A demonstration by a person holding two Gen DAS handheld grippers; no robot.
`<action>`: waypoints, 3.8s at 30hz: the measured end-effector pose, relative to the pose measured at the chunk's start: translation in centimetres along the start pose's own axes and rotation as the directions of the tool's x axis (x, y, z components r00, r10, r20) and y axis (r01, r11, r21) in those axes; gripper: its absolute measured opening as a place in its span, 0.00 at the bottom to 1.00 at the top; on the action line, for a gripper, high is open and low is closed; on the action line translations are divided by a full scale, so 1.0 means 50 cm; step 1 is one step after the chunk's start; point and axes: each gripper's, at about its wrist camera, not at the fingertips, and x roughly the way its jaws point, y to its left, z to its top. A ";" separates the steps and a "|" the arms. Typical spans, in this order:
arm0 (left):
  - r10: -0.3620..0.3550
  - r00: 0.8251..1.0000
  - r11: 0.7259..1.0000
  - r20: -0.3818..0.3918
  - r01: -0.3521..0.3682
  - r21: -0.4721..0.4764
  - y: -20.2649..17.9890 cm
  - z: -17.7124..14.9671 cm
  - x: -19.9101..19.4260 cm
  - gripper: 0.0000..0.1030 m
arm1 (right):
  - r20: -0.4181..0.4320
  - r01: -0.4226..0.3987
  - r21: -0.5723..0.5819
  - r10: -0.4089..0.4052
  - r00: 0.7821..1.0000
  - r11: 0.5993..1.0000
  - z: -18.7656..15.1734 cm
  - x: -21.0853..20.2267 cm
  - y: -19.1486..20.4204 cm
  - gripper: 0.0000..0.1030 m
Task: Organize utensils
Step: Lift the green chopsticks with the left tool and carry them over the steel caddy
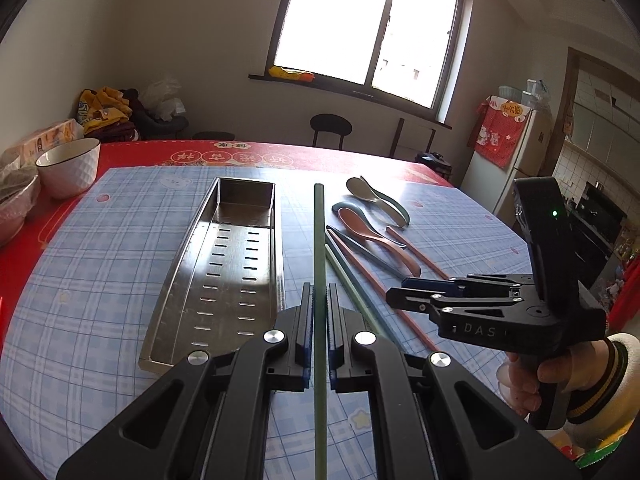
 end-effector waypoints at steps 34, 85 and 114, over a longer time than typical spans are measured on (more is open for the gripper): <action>0.081 0.997 0.994 -0.001 -0.080 -0.078 0.069 0.010 -0.017 0.06 | -0.034 0.036 0.070 -0.034 0.999 0.997 0.015 0.077 0.004 0.06; 0.035 0.998 0.995 -0.058 -0.040 -0.090 0.126 0.096 -0.003 0.06 | 0.214 -0.049 0.182 0.009 0.977 0.982 -0.001 -0.007 -0.029 0.06; 0.003 0.921 0.985 -0.390 -0.070 -0.159 0.168 0.182 0.281 0.06 | 0.236 -0.120 0.208 0.070 0.969 0.971 -0.005 0.003 -0.048 0.06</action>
